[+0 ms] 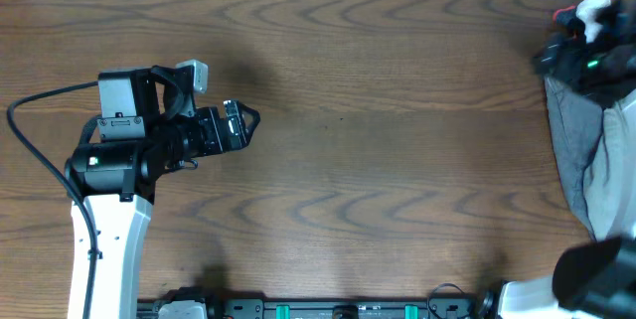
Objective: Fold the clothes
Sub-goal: 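Reach the right gripper to the khaki trousers pile and grasp them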
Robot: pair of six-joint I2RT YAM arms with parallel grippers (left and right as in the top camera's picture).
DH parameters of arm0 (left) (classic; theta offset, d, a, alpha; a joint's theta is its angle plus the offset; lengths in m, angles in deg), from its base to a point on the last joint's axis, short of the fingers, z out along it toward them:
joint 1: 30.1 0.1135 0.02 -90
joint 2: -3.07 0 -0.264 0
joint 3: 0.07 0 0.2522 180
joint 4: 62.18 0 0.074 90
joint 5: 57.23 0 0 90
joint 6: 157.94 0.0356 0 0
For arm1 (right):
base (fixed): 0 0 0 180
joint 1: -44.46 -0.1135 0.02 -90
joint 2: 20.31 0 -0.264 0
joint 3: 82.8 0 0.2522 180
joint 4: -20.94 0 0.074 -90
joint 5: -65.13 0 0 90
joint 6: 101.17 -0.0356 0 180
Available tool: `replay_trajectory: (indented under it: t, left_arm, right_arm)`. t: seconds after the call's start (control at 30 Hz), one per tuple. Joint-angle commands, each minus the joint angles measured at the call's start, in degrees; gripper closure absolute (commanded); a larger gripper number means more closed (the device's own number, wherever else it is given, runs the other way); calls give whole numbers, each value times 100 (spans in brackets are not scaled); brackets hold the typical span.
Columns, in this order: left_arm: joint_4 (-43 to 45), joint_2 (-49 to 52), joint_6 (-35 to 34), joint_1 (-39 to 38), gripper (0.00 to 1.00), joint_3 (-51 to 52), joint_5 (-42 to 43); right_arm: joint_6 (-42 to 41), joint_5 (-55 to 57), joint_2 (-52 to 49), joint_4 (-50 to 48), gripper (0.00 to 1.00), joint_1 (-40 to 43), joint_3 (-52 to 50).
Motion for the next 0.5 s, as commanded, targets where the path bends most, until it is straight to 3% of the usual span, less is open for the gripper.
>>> replay_trajectory:
  t: [0.0,0.23,0.47]
  left_arm:
    - [-83,9,116,42,2,-109,-442]
    - [-208,9,118,42,2,-109,-498]
    - [-201,9,118,42,2,-109,-498]
  right_arm:
    - [-155,358,-511,-101,11,511,498]
    - [-149,1209,-1292,-769,7,1270,809]
    - [-85,938,-1910,-1740,2,1880,809]
